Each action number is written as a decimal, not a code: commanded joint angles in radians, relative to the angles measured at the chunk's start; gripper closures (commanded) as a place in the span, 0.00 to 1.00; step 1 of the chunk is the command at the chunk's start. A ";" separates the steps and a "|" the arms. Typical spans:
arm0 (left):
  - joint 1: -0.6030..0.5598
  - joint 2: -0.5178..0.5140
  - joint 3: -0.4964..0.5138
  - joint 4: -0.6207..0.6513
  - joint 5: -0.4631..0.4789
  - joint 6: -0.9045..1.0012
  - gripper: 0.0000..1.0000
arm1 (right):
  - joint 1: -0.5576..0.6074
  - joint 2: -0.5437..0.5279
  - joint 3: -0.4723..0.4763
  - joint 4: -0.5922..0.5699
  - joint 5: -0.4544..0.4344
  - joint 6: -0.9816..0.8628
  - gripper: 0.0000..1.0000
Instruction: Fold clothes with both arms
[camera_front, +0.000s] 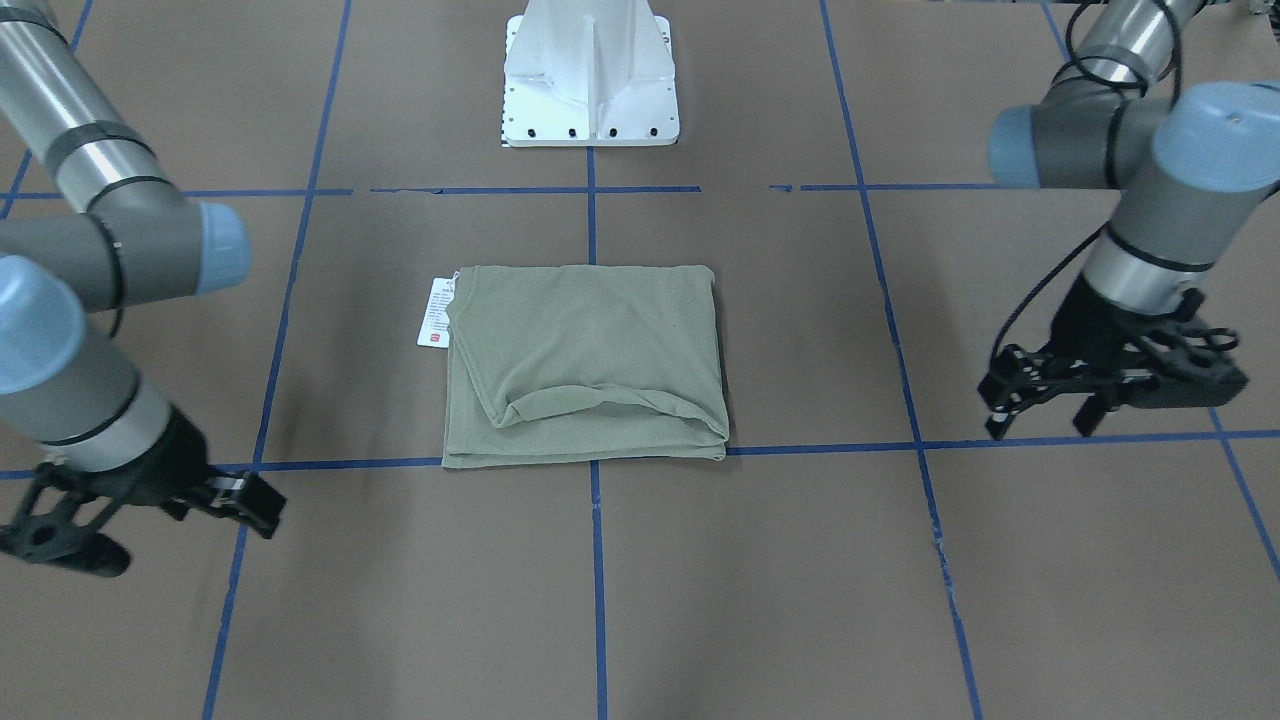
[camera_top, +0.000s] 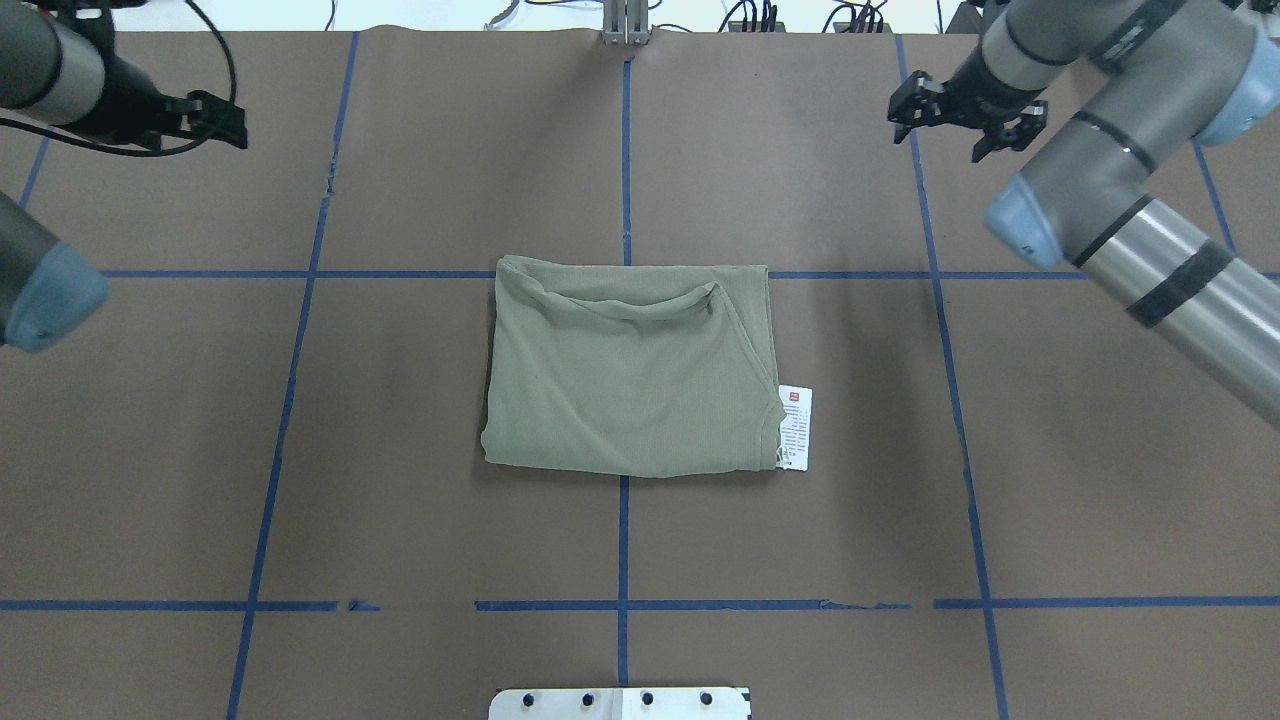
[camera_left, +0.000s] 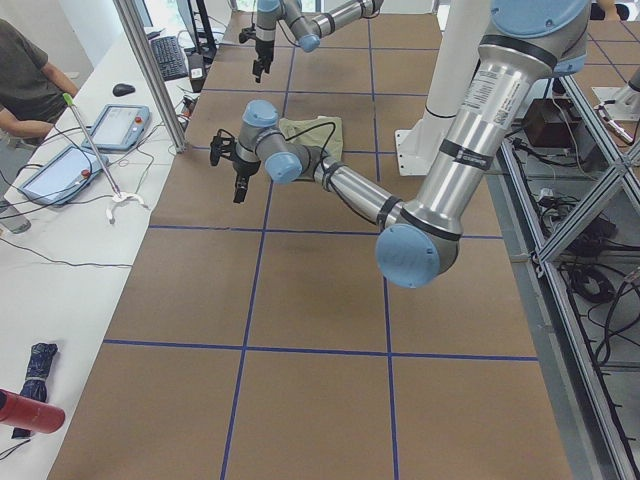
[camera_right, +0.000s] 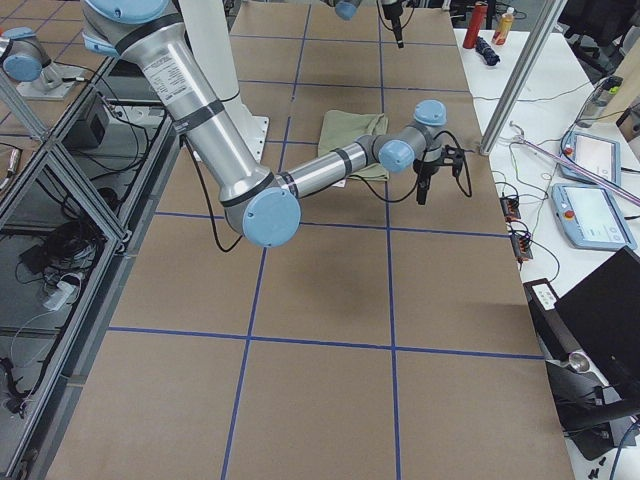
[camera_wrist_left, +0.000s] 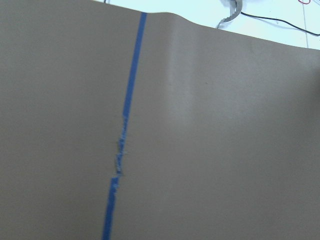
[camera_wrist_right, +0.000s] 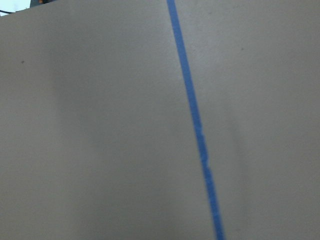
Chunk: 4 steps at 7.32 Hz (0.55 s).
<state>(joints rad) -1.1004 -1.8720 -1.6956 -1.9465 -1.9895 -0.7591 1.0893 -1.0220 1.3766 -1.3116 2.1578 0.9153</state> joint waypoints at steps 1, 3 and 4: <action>-0.201 0.129 -0.049 0.102 -0.011 0.504 0.00 | 0.217 -0.143 0.012 -0.073 0.137 -0.501 0.00; -0.338 0.161 -0.033 0.230 -0.012 0.810 0.00 | 0.318 -0.278 0.085 -0.206 0.155 -0.852 0.00; -0.387 0.219 -0.032 0.221 -0.084 0.949 0.00 | 0.358 -0.359 0.123 -0.233 0.155 -0.974 0.00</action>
<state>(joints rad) -1.4117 -1.7079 -1.7315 -1.7478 -2.0194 0.0031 1.3885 -1.2851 1.4544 -1.4926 2.3064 0.1270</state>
